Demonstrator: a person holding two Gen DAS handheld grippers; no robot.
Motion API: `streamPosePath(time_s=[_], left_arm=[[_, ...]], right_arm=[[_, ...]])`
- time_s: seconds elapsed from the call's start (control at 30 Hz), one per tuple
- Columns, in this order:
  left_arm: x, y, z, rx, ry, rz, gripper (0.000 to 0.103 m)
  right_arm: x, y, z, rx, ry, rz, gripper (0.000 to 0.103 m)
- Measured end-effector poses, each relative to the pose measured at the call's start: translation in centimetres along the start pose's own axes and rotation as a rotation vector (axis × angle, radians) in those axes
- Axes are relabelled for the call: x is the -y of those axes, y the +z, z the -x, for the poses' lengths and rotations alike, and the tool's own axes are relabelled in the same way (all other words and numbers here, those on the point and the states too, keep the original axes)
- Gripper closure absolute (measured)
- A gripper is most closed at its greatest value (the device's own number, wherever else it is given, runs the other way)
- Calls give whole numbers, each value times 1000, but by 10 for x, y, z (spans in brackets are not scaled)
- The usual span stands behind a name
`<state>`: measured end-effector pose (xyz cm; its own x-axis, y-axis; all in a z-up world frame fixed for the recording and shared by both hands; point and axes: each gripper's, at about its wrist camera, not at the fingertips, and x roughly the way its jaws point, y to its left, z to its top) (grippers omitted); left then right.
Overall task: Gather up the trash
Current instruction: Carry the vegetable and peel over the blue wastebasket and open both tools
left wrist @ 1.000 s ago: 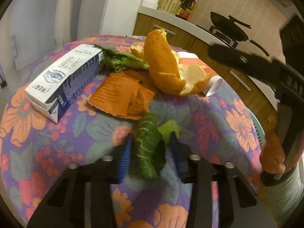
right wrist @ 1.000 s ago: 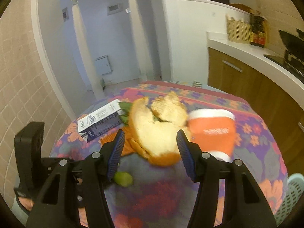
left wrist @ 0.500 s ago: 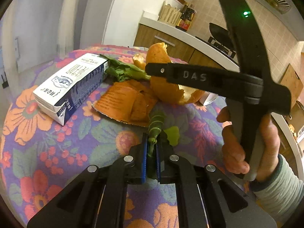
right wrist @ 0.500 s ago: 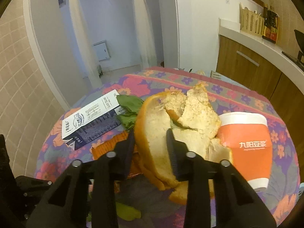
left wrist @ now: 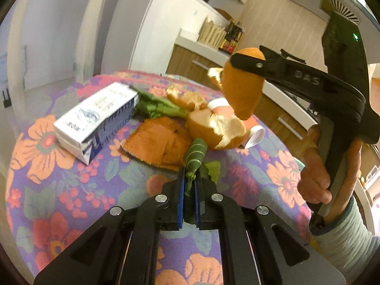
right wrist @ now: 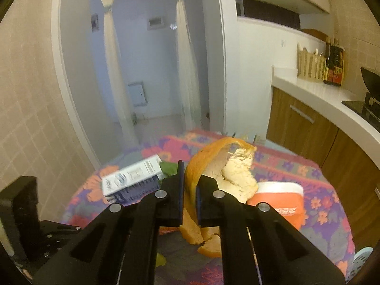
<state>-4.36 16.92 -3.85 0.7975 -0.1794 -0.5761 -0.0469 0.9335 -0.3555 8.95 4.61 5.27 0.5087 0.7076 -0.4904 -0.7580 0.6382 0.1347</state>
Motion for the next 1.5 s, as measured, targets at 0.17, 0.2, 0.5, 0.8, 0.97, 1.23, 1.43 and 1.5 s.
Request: streamPosePath(time_s=[0.17,0.2,0.5,0.8,0.97,1.23,1.43,1.5], left_arm=[[19,15,19,46,-6,-39,99],[25,18,23,57,-9,-49,99],[75,38,26,80,-68,-135,99],[152,47,-6,27,-175,-263,99],[197,47,-40,-33,-228,-331,99],[268,35,-101,-148,-271,-438,99],[316,14,-140,-229,-292,-504,99],[328,8,-150,-255,-294,-518,99]], right_arm=[[13,8,34,53,71,-42,98],[17,9,43,65,83,-53,98],[57,-2,114,135,98,-130,98],[116,-56,174,157,-124,-222,98],[165,-100,202,149,-218,-338,98],[238,-162,240,120,-350,-518,98],[280,-204,253,62,-413,-643,98],[289,-217,250,23,-424,-675,98]])
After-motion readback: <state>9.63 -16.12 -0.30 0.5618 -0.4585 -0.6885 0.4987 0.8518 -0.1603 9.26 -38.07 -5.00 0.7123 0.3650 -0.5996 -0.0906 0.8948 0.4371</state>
